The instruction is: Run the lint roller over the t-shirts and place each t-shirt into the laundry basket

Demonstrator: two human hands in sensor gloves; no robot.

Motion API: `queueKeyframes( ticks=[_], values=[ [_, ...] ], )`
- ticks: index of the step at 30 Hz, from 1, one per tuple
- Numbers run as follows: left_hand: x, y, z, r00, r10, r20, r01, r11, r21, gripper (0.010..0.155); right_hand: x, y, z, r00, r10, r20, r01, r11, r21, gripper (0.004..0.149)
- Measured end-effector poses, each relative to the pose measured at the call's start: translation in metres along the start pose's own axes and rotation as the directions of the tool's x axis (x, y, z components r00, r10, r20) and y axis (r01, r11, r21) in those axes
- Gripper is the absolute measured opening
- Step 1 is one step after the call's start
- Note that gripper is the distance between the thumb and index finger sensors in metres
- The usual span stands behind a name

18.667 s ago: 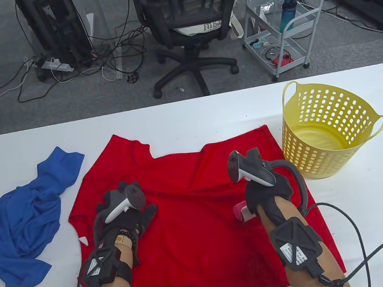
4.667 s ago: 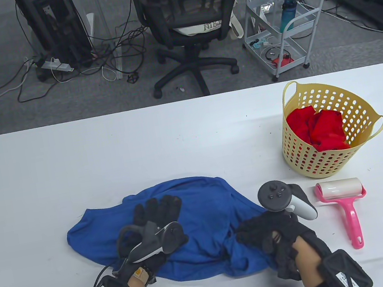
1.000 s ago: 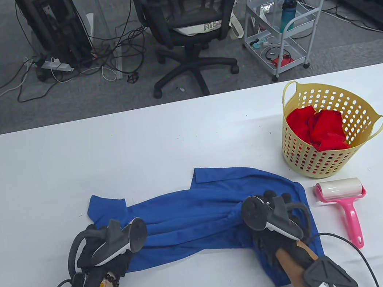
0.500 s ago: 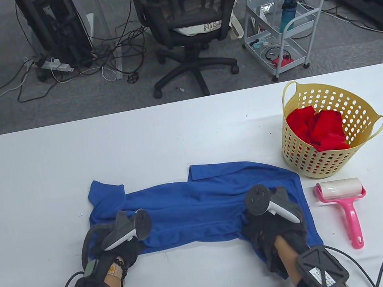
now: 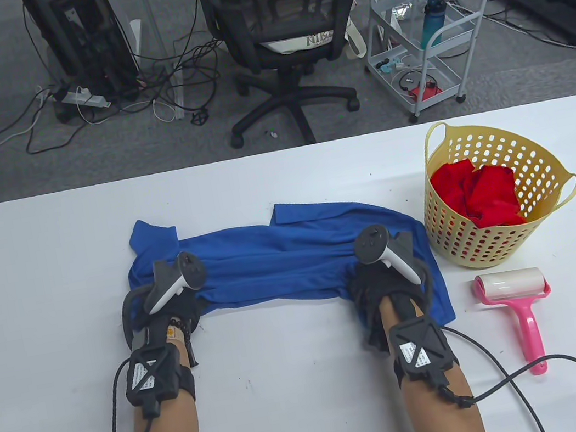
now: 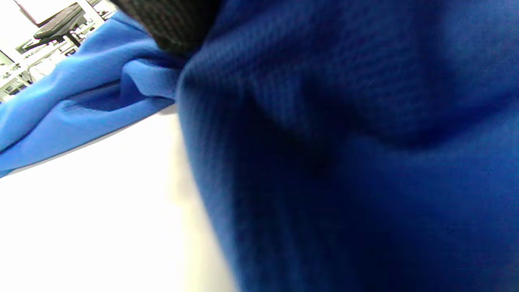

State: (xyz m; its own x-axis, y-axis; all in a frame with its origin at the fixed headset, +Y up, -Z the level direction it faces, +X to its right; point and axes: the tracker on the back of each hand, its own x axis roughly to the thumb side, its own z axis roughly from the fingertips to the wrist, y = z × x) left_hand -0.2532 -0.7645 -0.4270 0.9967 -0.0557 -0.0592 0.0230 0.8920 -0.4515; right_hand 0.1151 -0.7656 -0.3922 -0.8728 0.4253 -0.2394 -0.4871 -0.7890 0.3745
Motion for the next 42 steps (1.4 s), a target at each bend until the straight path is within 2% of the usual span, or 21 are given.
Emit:
queueKeyframes(
  ticks=[5, 10, 13, 15, 18, 21, 24, 26, 27, 28, 29, 31, 32, 35, 36, 37, 38, 39, 42],
  values=[
    [0.003, 0.007, -0.018, 1.000, -0.022, -0.011, 0.023, 0.999, 0.027, 0.035, 0.004, -0.005, -0.016, 1.000, -0.006, -0.002, 0.005, 1.000, -0.029, 0.036],
    [0.008, 0.003, -0.013, 0.992, -0.119, -0.030, 0.122, 0.982, 0.145, 0.037, 0.006, -0.004, -0.010, 0.999, 0.035, -0.002, -0.035, 0.998, -0.057, 0.036],
    [0.009, 0.011, 0.005, 0.970, -0.239, -0.052, 0.244, 0.935, 0.256, 0.039, 0.009, -0.015, 0.008, 0.989, 0.146, 0.018, -0.140, 0.972, -0.189, 0.039],
    [0.005, 0.022, 0.022, 0.960, -0.276, -0.045, 0.275, 0.903, 0.331, 0.041, 0.012, -0.028, 0.028, 0.976, 0.206, 0.066, -0.182, 0.948, -0.261, 0.040],
    [-0.011, 0.043, 0.056, 0.970, -0.244, 0.015, 0.216, 0.884, 0.413, 0.042, 0.016, -0.048, 0.065, 0.967, 0.197, 0.160, -0.133, 0.930, -0.343, 0.040],
    [-0.031, 0.057, 0.092, 0.975, -0.207, 0.082, 0.147, 0.875, 0.461, 0.042, 0.017, -0.056, 0.100, 0.951, 0.167, 0.259, -0.059, 0.923, -0.380, 0.042],
    [-0.051, 0.055, 0.130, 0.950, -0.210, 0.230, 0.089, 0.891, 0.445, 0.042, 0.014, -0.052, 0.137, 0.924, 0.197, 0.328, -0.082, 0.940, -0.332, 0.042],
    [-0.058, 0.045, 0.146, 0.927, -0.204, 0.316, 0.087, 0.934, 0.347, 0.042, 0.009, -0.042, 0.154, 0.914, 0.205, 0.351, -0.124, 0.963, -0.240, 0.043],
    [-0.062, 0.034, 0.154, 0.922, -0.196, 0.334, 0.124, 0.966, 0.225, 0.044, 0.005, -0.032, 0.160, 0.901, 0.202, 0.383, -0.181, 0.979, -0.092, 0.046],
    [-0.064, 0.026, 0.158, 0.921, -0.198, 0.335, 0.168, 0.979, 0.115, 0.049, 0.002, -0.025, 0.163, 0.894, 0.191, 0.406, -0.234, 0.970, 0.059, 0.051],
    [-0.070, 0.016, 0.163, 0.925, -0.212, 0.315, 0.224, 0.975, 0.000, 0.056, -0.007, -0.015, 0.166, 0.912, 0.168, 0.374, -0.269, 0.933, 0.237, 0.056],
    [-0.077, 0.006, 0.165, 0.934, -0.196, 0.299, 0.199, 0.980, 0.020, 0.063, -0.019, -0.010, 0.167, 0.945, 0.065, 0.321, -0.139, 0.967, 0.214, 0.061],
    [-0.082, 0.002, 0.165, 0.943, -0.170, 0.288, 0.166, 0.985, 0.037, 0.064, -0.025, -0.011, 0.166, 0.950, 0.050, 0.309, -0.103, 0.982, 0.158, 0.062],
    [-0.086, -0.006, 0.158, 0.975, -0.127, 0.180, 0.112, 0.989, 0.096, 0.059, -0.038, -0.012, 0.158, 0.961, 0.163, 0.221, -0.149, 0.986, -0.079, 0.060],
    [-0.084, -0.007, 0.156, 0.975, -0.148, 0.166, 0.128, 0.984, 0.125, 0.057, -0.039, -0.009, 0.155, 0.960, 0.191, 0.203, -0.170, 0.979, -0.116, 0.060],
    [-0.081, -0.011, 0.153, 0.970, -0.194, 0.144, 0.165, 0.967, 0.195, 0.056, -0.040, 0.000, 0.148, 0.956, 0.237, 0.171, -0.208, 0.963, -0.170, 0.061],
    [-0.077, -0.016, 0.148, 0.958, -0.257, 0.125, 0.221, 0.943, 0.248, 0.055, -0.040, 0.010, 0.143, 0.949, 0.277, 0.149, -0.251, 0.952, -0.173, 0.065],
    [-0.075, -0.020, 0.144, 0.947, -0.300, 0.112, 0.265, 0.930, 0.255, 0.055, -0.039, 0.018, 0.139, 0.941, 0.313, 0.131, -0.298, 0.947, -0.124, 0.070],
    [-0.073, -0.037, 0.133, 0.917, -0.390, 0.088, 0.374, 0.914, 0.156, 0.063, -0.038, 0.049, 0.126, 0.913, 0.402, 0.074, -0.408, 0.890, 0.202, 0.095]
  ],
)
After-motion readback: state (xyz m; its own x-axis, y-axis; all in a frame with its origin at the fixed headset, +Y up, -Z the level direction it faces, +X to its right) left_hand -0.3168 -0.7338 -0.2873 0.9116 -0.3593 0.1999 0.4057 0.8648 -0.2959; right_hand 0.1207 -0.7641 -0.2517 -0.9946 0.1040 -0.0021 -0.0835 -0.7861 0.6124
